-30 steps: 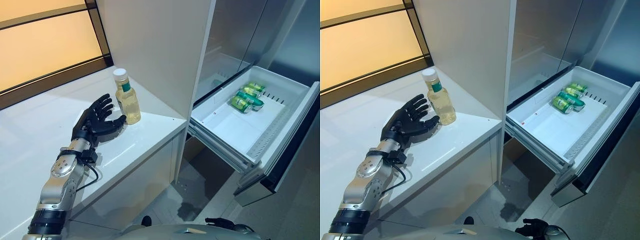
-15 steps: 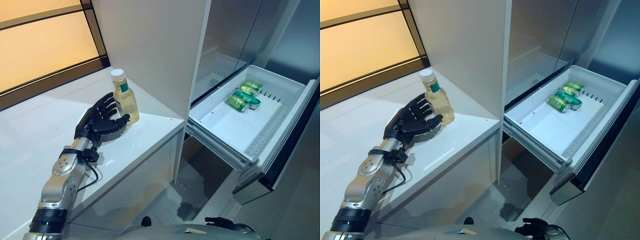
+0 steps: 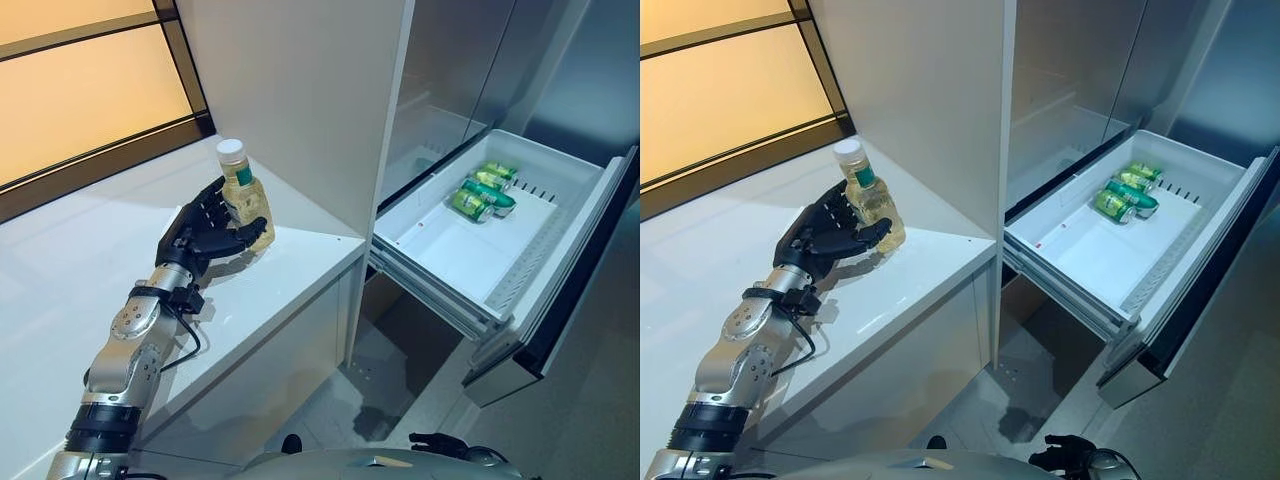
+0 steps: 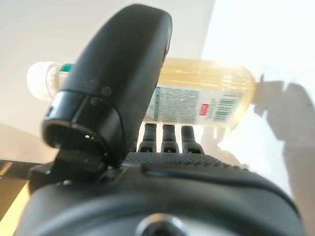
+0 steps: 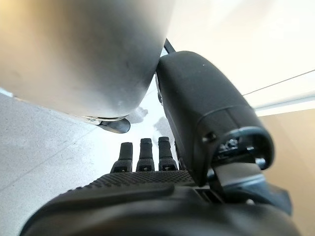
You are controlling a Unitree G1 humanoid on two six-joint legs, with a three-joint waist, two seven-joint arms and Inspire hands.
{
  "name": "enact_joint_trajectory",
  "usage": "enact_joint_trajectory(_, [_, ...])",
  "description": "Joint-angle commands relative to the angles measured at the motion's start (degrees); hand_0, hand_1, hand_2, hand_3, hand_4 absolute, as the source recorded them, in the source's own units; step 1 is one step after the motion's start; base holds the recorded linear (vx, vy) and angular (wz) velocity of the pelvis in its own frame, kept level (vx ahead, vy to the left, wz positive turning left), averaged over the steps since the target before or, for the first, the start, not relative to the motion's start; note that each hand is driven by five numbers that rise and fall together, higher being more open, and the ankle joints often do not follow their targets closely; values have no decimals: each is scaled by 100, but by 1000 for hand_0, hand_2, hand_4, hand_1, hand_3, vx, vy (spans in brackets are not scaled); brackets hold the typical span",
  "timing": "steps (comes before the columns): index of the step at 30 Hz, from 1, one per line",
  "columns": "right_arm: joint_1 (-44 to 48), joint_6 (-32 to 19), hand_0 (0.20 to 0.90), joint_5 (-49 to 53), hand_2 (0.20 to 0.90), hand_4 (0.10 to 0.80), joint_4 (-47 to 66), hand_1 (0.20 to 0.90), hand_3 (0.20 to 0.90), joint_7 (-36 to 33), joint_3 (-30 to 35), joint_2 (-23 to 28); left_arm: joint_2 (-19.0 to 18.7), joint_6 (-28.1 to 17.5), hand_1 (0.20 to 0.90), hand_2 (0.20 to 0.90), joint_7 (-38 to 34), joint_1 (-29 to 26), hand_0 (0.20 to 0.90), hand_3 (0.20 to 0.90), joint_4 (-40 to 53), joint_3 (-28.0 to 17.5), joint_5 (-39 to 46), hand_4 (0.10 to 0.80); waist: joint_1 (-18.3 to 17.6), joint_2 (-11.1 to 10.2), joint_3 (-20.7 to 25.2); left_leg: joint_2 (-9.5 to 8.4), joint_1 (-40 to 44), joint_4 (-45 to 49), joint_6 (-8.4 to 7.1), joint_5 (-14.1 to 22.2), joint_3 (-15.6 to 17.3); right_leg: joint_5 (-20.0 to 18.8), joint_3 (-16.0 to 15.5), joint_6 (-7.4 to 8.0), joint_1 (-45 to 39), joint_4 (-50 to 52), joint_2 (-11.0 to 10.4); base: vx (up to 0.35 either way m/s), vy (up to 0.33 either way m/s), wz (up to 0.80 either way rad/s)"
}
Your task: Put drinks into fridge and close the fridge
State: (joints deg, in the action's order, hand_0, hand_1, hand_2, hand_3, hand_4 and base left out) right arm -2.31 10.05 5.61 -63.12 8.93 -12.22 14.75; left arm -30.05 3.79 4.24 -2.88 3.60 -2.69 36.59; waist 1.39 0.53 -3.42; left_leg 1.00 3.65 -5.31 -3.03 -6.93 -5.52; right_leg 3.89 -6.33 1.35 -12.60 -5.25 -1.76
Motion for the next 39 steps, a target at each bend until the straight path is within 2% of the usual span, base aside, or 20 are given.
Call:
enact_joint_trajectory(1, [-6,22,900,-20,900,800,-46,900,900,73,-296,184,-306,-552,900,900,-32,-1010,900,900,381,-154,219,800,-41,-33,143,-459,428,31,370,983,199,-216,57,228,420,76,155,9,0,-4])
enact_joint_trajectory(19, [16,14,900,2,900,800,-89,900,900,25,-381,147,-301,-510,900,900,-332,-1536,900,900,224,-14,444,800,-174,-35,229,-458,456,31,376,1008,266,-220,167,229,429,70,187,4,-1,-2])
enact_joint_trajectory(20, [19,20,900,11,900,800,-86,900,900,23,-388,149,-298,-509,771,771,-346,-1549,771,749,211,-11,463,649,-179,-35,229,-456,456,31,375,1006,275,-222,173,228,430,68,189,0,0,0])
enact_joint_trajectory(21, [20,20,900,17,900,800,-97,900,900,27,-395,149,-296,-514,542,542,-366,-1566,542,483,188,-3,484,383,-185,-36,234,-452,461,31,374,1007,286,-223,175,229,428,68,188,0,0,0])
enact_joint_trajectory(22, [16,17,900,15,900,800,-102,900,900,24,-396,149,-301,-536,378,378,-401,-1576,378,291,165,0,502,191,-189,-37,235,-451,463,31,374,1006,294,-224,176,229,425,66,188,0,0,0])
enact_joint_trajectory(23, [17,5,900,8,900,800,-114,900,900,27,-389,148,-284,-544,300,300,-393,-1578,300,200,139,2,491,100,-193,-37,234,-451,465,31,375,1007,295,-226,181,228,426,66,191,0,0,0])
enact_joint_trajectory(35, [35,1,900,156,900,800,-27,900,900,-74,-394,149,-256,-631,300,300,-356,-1608,300,200,118,57,418,100,-226,-60,238,-424,475,31,379,1013,363,-229,219,219,433,63,217,-7,-10,-2])
enact_joint_trajectory(39, [56,-46,900,338,900,800,36,900,900,-154,-359,141,-236,-718,300,300,-314,-1652,300,200,128,117,335,100,-275,-87,235,-372,487,50,371,1019,496,-230,256,205,437,61,246,-40,-52,0])
